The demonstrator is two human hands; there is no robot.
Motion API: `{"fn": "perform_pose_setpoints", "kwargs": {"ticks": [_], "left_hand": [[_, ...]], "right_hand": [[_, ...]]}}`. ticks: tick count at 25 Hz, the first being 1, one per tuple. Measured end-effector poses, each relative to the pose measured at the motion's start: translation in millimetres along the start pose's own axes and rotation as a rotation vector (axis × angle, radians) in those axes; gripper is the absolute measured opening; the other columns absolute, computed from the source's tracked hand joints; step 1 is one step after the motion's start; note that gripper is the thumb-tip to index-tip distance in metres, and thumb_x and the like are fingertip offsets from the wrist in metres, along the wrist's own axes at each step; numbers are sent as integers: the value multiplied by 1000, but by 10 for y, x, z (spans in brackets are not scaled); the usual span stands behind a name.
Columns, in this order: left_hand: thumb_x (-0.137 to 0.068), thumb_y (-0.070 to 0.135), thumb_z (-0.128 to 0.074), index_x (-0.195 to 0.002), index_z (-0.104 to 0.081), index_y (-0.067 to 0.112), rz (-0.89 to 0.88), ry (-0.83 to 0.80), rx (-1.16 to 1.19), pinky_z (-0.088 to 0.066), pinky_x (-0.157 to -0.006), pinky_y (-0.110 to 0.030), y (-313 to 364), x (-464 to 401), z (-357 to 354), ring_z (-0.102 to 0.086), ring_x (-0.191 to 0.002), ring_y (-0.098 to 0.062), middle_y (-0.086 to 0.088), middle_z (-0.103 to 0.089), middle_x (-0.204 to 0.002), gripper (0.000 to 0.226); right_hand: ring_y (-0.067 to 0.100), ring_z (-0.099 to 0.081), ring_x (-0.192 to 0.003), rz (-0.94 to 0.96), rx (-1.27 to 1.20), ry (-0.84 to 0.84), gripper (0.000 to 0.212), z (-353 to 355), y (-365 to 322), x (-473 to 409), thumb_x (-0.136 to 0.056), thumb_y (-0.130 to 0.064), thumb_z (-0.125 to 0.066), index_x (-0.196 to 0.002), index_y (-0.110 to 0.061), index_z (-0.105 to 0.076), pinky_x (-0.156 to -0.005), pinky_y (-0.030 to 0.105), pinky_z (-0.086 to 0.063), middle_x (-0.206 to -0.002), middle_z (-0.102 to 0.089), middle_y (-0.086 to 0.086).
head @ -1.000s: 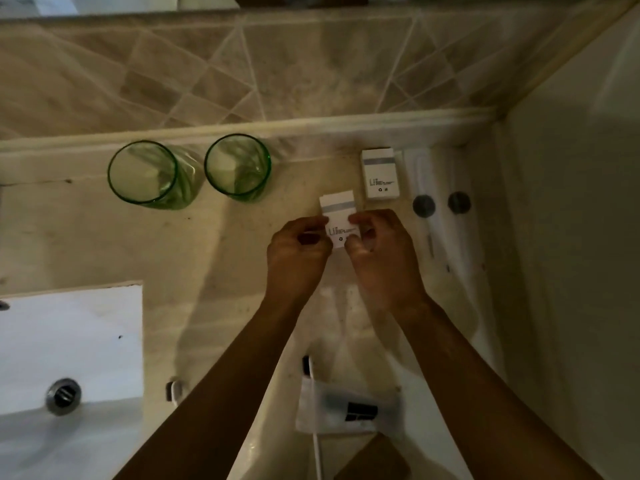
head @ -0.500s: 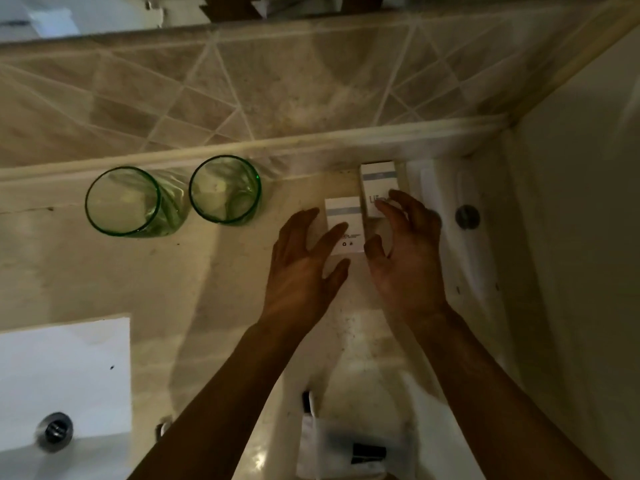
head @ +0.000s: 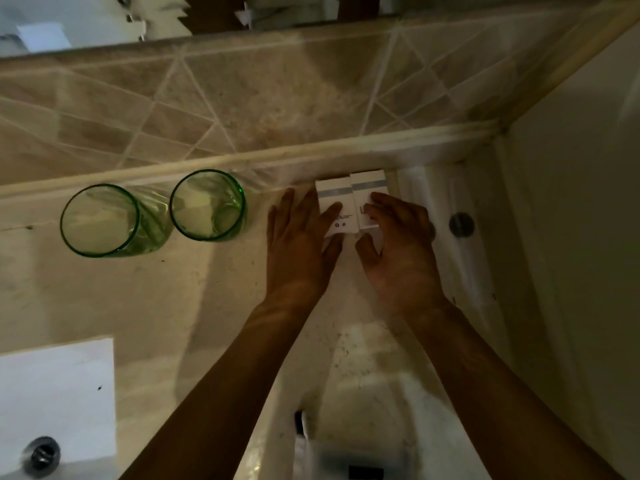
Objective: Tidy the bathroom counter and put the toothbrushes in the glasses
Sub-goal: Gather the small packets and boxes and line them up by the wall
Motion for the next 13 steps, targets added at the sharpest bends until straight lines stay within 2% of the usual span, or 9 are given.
{"fn": "perform_pose_setpoints", "kwargs": {"ticks": [3,8,13], "left_hand": [[-87,27,-71,-137,-56,22,-27,38,34,-22,-120,-52,8,-43,1,-28,-145,-35,-12,-44,-152,52],[-87,24,-72,-136,-57,19,-35,87,49,-24,-118,-50,5,-19,-10,-37,-140,-39,-14,-52,-146,51],[-90,31,-69,-144,-48,19,-45,52,11,-26,-118,-53,-34,-39,-64,-36,-141,-37,-14,-50,-147,59]], "right_hand": [[23,-39,-132,-13,-14,29,44,22,28,-21,-87,-22,-63,-130,-12,-60,-108,33,-36,-140,-53,1],[23,-44,-126,-27,-96,74,42,15,71,-80,-86,-30,-51,-121,-14,-66,-101,40,-47,-132,-59,0],[20,-42,-124,0,-128,97,31,22,66,-75,-84,-23,-62,-114,-18,-67,-99,31,-44,-132,-57,-2]]}}
Point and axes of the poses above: each hand's wrist, its own x-axis away from the middle knuckle, its own z-axis out of the back of the hand, y = z × x, the point moved 8 cm from there along -x, towards the middle knuckle
